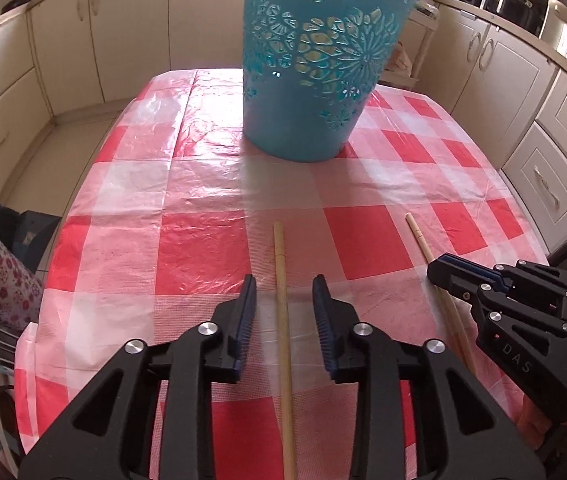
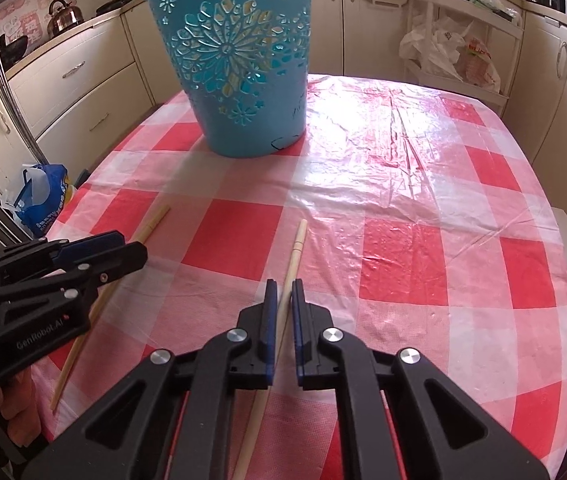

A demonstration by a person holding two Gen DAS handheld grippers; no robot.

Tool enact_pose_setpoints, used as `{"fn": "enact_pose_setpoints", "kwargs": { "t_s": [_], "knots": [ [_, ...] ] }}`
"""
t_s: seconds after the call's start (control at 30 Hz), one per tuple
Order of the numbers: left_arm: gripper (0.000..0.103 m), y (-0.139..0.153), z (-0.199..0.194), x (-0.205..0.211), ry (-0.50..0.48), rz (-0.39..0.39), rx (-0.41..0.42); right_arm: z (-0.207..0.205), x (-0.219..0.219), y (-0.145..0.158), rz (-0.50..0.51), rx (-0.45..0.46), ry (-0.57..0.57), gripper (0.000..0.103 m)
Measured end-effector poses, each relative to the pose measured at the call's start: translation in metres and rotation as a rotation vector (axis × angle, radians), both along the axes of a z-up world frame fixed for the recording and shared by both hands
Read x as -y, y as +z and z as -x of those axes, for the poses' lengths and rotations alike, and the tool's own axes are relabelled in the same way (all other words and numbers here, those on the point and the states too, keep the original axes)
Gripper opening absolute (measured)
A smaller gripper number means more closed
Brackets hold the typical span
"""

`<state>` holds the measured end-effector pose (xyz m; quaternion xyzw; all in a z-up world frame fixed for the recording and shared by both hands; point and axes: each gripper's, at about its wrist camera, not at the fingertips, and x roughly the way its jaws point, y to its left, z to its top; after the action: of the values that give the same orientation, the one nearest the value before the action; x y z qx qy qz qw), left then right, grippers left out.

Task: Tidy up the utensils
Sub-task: 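Close the left tool on a wooden stick while the right tool grasps another stick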

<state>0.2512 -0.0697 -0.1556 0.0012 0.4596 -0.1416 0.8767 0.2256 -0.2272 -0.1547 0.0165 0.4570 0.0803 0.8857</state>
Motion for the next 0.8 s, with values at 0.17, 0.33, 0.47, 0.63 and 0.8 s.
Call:
{"fn": "enact_pose_setpoints", "kwargs": {
  "t_s": [0.17, 0.33, 0.47, 0.63, 0.8],
  "knots": [
    [0.035, -0.001, 0.002, 0.008, -0.007, -0.028, 0.011, 0.003, -0.001, 0.0, 0.021, 0.002, 0.008, 0.008],
    [0.035, -0.002, 0.004, 0.008, -0.014, -0.046, 0.025, 0.003, -0.002, 0.0, 0.024, 0.013, 0.001, 0.008],
    [0.035, -0.001, 0.005, 0.009, -0.016, -0.054, 0.029, 0.002, 0.0, 0.0, 0.017, 0.006, 0.002, 0.008],
    [0.036, -0.003, 0.006, 0.011, -0.019, -0.07, 0.041, -0.001, -0.003, 0.001, 0.034, -0.014, 0.017, 0.008],
    [0.018, -0.004, 0.009, 0.015, -0.025, -0.096, 0.066, 0.001, -0.005, 0.0, 0.048, 0.003, 0.022, 0.008]
  ]
}}
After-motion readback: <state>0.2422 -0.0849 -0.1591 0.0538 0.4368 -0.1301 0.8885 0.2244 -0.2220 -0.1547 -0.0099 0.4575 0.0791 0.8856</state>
